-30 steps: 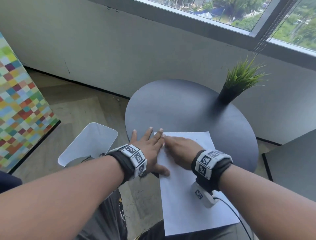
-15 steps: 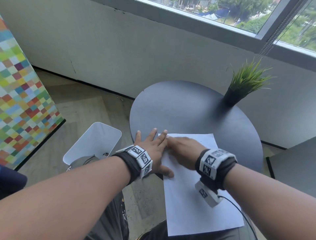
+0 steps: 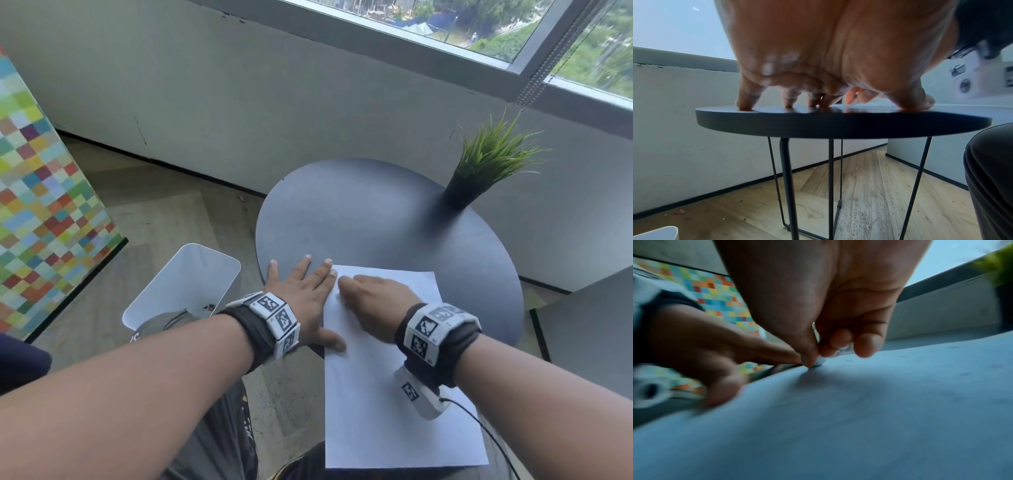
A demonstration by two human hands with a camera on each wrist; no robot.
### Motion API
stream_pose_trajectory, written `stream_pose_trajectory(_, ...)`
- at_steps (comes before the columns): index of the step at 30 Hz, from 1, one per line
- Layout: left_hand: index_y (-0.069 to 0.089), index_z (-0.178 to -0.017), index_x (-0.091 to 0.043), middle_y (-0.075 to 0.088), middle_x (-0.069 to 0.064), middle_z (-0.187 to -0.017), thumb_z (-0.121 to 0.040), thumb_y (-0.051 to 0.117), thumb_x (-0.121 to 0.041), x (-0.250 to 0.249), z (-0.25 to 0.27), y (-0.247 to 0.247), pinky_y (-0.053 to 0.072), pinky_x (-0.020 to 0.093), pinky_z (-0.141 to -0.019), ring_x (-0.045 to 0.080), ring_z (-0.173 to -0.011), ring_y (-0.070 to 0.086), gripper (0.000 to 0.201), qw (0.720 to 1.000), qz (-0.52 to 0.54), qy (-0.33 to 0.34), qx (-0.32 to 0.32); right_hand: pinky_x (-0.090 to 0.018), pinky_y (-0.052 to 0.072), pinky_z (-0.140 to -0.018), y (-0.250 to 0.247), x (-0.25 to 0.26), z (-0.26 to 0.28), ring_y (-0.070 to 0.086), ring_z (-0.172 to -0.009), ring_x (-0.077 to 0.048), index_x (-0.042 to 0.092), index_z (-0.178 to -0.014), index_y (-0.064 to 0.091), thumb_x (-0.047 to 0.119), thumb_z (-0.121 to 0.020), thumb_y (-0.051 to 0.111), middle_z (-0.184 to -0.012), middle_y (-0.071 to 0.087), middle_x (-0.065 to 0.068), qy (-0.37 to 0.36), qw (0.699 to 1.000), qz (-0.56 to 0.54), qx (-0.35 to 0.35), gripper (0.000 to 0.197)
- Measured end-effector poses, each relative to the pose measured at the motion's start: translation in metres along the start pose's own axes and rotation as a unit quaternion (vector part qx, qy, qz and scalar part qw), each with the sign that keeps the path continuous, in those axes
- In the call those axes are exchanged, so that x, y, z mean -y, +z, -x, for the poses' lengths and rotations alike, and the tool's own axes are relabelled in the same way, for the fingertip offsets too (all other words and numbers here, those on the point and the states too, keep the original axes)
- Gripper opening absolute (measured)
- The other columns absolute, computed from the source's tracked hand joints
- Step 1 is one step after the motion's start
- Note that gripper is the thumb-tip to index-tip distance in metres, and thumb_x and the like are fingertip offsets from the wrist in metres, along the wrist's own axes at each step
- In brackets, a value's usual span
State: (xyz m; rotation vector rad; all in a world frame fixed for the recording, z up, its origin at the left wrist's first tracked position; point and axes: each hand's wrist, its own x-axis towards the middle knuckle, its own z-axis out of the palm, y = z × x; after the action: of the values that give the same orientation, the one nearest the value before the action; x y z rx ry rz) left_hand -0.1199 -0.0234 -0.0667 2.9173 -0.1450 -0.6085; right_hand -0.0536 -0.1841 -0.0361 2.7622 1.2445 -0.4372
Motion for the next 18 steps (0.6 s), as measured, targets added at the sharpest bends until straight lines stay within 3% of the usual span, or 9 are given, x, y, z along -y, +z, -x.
stream_pose_trajectory(2,-0.011,-0.156,-0.024,-0.021,-0.011,-0.162,-0.064,0.039,-0.096,-0.001,-0.001,-0.001,0.001,0.072,-0.110,0.022,-0.150,-0.018,0.128,1.000,-0.003,-0.002,0.004,-0.035,0.042,-0.066,-0.004,-0.023,-0.010,0.059,-0.087,-0.031,0.019,-0.097,0.042,0.027,-0.098,0.039,-0.094,0.060,-0.005,0.065,0.998,-0.007,-0.023,0.009)
stream_pose_trajectory(4,-0.012,-0.156,-0.025,-0.021,-0.012,-0.162,-0.062,0.039,-0.097,0.000,-0.002,0.000,0.002,0.072,-0.110,0.022,-0.150,-0.018,0.129,1.000,-0.002,-0.003,0.004,-0.036,0.046,-0.067,-0.004,-0.029,-0.014,0.059,-0.085,-0.033,0.018,-0.093,0.041,0.026,-0.096,0.039,-0.094,0.062,-0.008,0.077,0.996,-0.005,-0.034,0.008)
stream_pose_trajectory(5,-0.013,-0.156,-0.025,-0.021,-0.012,-0.162,-0.062,0.039,-0.097,0.000,-0.002,0.001,0.002,0.073,-0.110,0.022,-0.150,-0.018,0.129,1.000,-0.001,-0.001,0.002,-0.035,0.045,-0.066,-0.003,-0.021,-0.013,0.059,-0.086,-0.033,0.019,-0.095,0.041,0.021,-0.094,0.041,-0.095,0.061,-0.008,0.054,0.998,-0.009,-0.031,0.002)
stream_pose_trajectory(8,-0.012,-0.156,-0.025,-0.019,-0.012,-0.163,-0.062,0.040,-0.097,0.001,-0.001,0.002,0.004,0.074,-0.109,0.023,-0.150,-0.017,0.129,1.000,0.002,0.005,-0.008,-0.034,0.040,-0.066,0.004,-0.005,-0.006,0.058,-0.091,-0.029,0.020,-0.113,0.045,0.015,-0.091,0.042,-0.100,0.058,-0.004,-0.039,0.999,-0.007,-0.010,0.023)
stream_pose_trajectory(11,-0.012,-0.156,-0.027,-0.021,-0.011,-0.162,-0.063,0.040,-0.096,0.001,-0.002,0.000,0.003,0.074,-0.109,0.023,-0.150,-0.018,0.127,1.000,-0.002,0.002,0.004,-0.031,0.037,-0.068,-0.003,-0.032,-0.008,0.059,-0.094,-0.029,0.021,-0.105,0.049,0.020,-0.093,0.041,-0.101,0.060,-0.002,0.041,0.999,-0.013,-0.026,0.014)
stream_pose_trajectory(14,-0.011,-0.156,-0.031,-0.020,-0.010,-0.163,-0.062,0.040,-0.096,-0.001,-0.003,-0.001,0.002,0.075,-0.108,0.025,-0.150,-0.017,0.125,1.000,-0.008,0.004,0.010,-0.035,0.044,-0.073,-0.003,-0.051,0.000,0.058,-0.095,-0.031,0.020,-0.108,0.048,0.033,-0.099,0.037,-0.105,0.064,-0.006,0.111,0.993,-0.038,-0.030,0.019)
stream_pose_trajectory(18,-0.011,-0.155,-0.033,-0.019,-0.009,-0.163,-0.062,0.043,-0.096,-0.002,-0.006,-0.004,0.003,0.077,-0.107,0.026,-0.150,-0.017,0.125,1.000,-0.013,-0.002,0.022,-0.037,0.046,-0.075,0.006,-0.016,0.016,0.057,-0.091,-0.030,0.016,-0.106,0.044,0.025,-0.097,0.040,-0.100,0.060,-0.005,0.016,0.999,-0.042,-0.010,0.014)
